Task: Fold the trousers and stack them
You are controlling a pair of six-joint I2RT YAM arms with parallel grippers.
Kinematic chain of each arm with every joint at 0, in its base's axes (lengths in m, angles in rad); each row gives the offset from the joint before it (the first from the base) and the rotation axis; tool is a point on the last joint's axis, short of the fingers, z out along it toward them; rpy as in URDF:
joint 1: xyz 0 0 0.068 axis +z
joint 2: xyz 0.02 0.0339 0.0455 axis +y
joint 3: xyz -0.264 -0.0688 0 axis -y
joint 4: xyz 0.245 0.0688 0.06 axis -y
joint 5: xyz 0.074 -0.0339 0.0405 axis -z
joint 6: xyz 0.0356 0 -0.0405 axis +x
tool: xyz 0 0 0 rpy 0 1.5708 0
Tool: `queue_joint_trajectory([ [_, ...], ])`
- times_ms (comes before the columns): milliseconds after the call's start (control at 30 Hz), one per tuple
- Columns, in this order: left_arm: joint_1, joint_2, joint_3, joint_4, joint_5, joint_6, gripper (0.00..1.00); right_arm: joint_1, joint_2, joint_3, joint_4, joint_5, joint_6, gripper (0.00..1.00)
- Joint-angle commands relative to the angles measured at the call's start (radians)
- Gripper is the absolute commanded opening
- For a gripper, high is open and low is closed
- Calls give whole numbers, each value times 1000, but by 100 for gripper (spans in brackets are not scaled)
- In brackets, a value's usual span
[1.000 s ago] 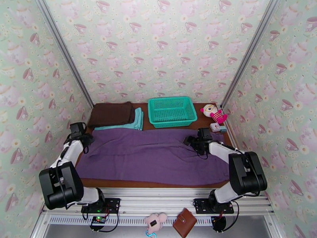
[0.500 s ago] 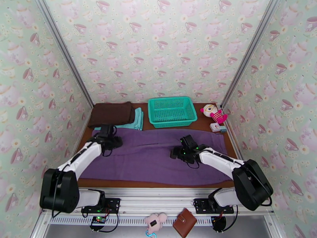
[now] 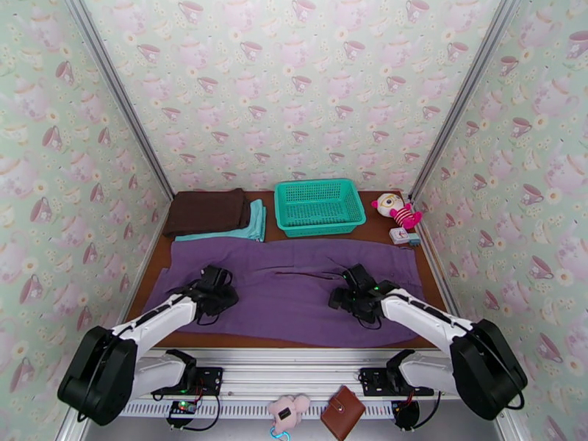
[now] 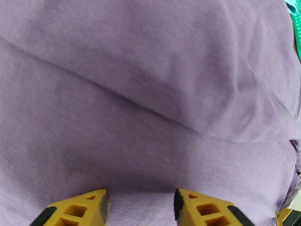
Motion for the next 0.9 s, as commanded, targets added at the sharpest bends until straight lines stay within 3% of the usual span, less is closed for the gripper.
queue_joint_trajectory([
  [0,-69,-50,-44,-279,-27,-125,56,-10,-60,16,-219,98,19,97],
  [167,-94,-255,-9,-477,-110,-173,61,-10,-63,49,-227,82,-2,98],
  [233,-90,-284,32,-466,-170,-111,62,-5,-82,99,-185,93,-39,98],
  [300,-84,-252,114,-412,-251,12,66,-5,-89,163,-85,76,-100,97],
  [400,-56,-135,251,-257,-450,264,84,-7,-9,292,60,51,-219,99],
  [433,-12,-86,293,-191,-497,352,98,-10,35,341,97,36,-256,100],
  [467,57,-34,335,-132,-504,415,100,-12,88,386,133,15,-301,99],
  [567,294,124,458,-47,-362,531,98,-19,209,475,185,0,-367,100],
  [667,477,248,546,9,-247,552,90,-28,267,469,261,-26,-395,100],
  [767,598,384,638,13,-144,548,74,-47,301,430,328,-65,-421,100],
  [867,637,536,742,-1,-123,572,62,-58,326,398,388,-88,-433,100],
])
